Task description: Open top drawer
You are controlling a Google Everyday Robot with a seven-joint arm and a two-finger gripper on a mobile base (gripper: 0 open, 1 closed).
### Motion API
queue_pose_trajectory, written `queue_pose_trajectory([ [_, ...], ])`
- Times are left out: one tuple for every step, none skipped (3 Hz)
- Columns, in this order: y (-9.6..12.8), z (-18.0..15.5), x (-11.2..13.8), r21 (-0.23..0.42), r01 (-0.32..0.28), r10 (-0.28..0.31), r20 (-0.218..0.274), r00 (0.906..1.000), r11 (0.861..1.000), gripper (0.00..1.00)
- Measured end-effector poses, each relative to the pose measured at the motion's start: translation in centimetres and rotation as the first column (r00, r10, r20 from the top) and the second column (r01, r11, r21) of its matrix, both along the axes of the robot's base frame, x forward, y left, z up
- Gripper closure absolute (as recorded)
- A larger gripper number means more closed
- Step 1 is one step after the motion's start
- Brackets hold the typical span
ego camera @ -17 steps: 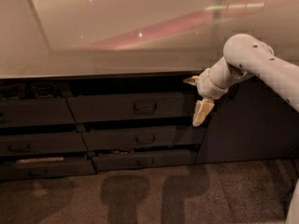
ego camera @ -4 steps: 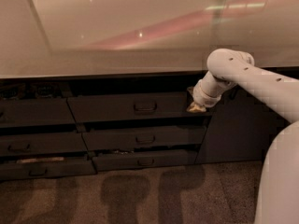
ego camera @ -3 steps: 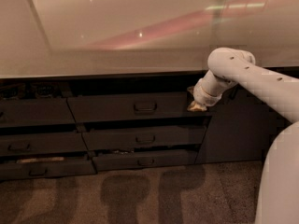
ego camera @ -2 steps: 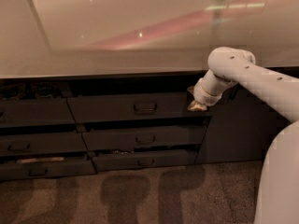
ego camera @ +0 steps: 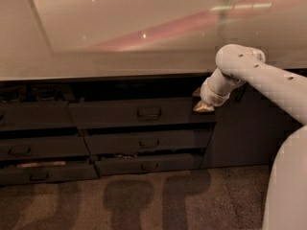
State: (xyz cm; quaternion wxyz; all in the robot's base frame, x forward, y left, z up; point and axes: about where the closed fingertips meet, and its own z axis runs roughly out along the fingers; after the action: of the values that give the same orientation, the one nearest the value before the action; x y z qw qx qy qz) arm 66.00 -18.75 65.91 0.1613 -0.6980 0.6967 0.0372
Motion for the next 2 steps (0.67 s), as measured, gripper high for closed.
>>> queue_pose_trajectory([
  [0.0, 0.8, 0.0, 0.000, 0.000, 0.000, 0.000, 1.0000, 1.000, 1.00],
  [0.0, 2.1, 0.0, 0.000, 0.000, 0.000, 0.000, 1.0000, 1.000, 1.00],
])
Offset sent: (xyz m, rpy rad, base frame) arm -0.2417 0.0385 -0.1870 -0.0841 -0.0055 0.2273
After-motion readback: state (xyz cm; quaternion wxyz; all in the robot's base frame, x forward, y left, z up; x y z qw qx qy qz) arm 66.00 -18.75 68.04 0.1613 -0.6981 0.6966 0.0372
